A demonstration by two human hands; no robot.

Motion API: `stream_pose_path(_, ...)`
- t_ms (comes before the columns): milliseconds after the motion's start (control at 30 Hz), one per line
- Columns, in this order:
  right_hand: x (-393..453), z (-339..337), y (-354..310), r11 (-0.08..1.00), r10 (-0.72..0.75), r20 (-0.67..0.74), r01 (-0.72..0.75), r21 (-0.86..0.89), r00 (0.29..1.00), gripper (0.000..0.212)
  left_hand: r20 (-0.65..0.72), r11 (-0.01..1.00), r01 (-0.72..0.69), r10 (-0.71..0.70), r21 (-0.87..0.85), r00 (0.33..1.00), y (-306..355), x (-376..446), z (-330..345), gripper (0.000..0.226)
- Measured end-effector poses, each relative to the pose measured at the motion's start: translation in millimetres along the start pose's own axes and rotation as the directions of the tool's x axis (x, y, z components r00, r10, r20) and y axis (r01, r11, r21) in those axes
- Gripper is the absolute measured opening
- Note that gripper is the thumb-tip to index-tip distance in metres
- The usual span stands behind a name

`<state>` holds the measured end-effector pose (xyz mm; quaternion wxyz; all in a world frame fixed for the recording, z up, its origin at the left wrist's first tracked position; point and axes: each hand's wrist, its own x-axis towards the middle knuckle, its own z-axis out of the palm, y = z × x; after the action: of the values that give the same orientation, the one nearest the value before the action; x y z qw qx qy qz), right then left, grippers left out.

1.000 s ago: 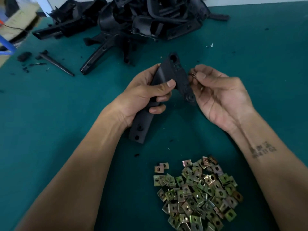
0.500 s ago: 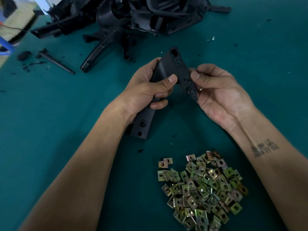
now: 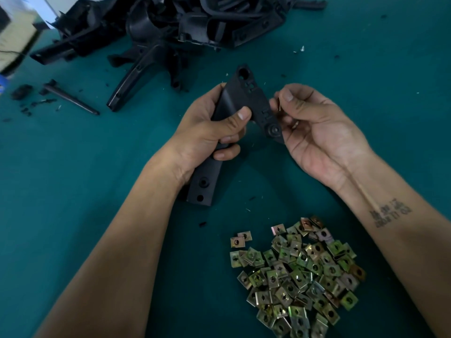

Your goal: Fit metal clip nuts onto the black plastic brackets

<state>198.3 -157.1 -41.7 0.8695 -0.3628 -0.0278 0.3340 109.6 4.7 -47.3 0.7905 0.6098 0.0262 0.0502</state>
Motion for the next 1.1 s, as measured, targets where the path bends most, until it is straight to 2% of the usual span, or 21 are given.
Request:
stream_pose_path(133, 1.8, -0.7, 1.5, 1.000, 0.002, 0.010, -0.002, 0.010, 1.000, 0.012, -0.001, 1.000, 0.005, -0.005, -0.003, 1.000, 0.4, -0.1, 1.2, 0.013)
stream_pose_path(400, 2.6, -1.2, 0.8, 1.000, 0.024, 0.095, -0.023, -0.011, 0.995, 0.030, 0.009, 1.000, 0.011, -0.011, -0.010, 1.000, 0.0, -1.3, 1.0, 0.013)
stream_pose_path(533, 1.2, -1.7, 0.7, 0.998, 0.029, 0.081, -0.024, -0.058, 0.996, 0.032, 0.008, 1.000, 0.016, -0.016, -0.009, 1.000, -0.3, -0.8, 0.8, 0.013)
stream_pose_path(900, 1.0, -3.4, 1.1, 0.988, -0.014, 0.074, 0.025, -0.154, 0.997, 0.021, -0.003, 1.000, 0.012, -0.012, -0.026, 1.000, 1.3, -0.5, 2.1, 0.017)
stream_pose_path(1100, -0.6, -4.7, -4.8, 0.961, -0.029, 0.040, 0.039, -0.273, 0.999, 0.016, -0.018, 1.000, 0.009, -0.010, -0.027, 1.000, 1.2, -1.3, 1.9, 0.017)
